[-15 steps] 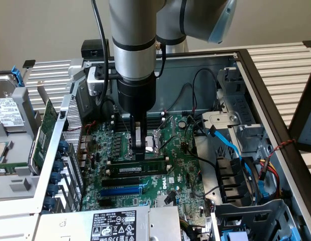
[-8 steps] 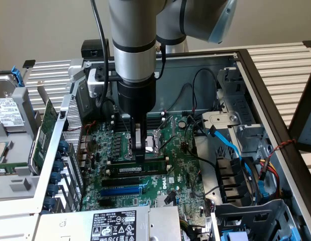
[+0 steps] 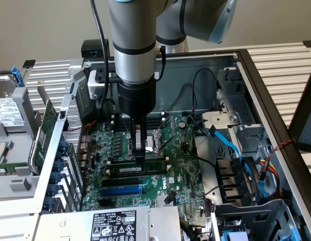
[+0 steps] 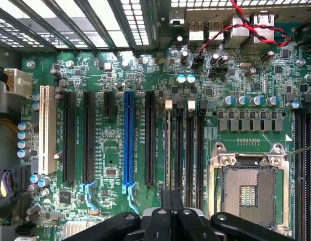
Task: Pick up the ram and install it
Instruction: 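Press down the ram until it locks into place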
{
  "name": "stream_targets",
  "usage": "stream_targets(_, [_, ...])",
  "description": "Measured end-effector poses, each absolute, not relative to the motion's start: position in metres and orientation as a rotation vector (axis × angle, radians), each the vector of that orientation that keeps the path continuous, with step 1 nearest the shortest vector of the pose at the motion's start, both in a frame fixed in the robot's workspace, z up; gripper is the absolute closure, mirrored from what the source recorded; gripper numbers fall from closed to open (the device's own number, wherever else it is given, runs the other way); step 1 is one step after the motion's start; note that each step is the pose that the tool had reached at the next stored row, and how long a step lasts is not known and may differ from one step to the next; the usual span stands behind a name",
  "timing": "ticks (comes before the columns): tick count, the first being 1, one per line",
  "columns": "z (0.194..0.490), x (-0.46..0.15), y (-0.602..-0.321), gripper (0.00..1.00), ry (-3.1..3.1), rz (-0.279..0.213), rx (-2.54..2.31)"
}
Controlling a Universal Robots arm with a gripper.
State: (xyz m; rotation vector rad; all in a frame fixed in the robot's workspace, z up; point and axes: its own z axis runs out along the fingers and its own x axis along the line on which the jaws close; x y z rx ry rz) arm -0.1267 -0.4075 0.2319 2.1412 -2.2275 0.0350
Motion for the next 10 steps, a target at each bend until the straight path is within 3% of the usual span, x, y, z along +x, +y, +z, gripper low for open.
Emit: stream_targets(10, [0.2301, -0.1267, -0.4076, 0.89, -2.228, 0.034, 2.142])
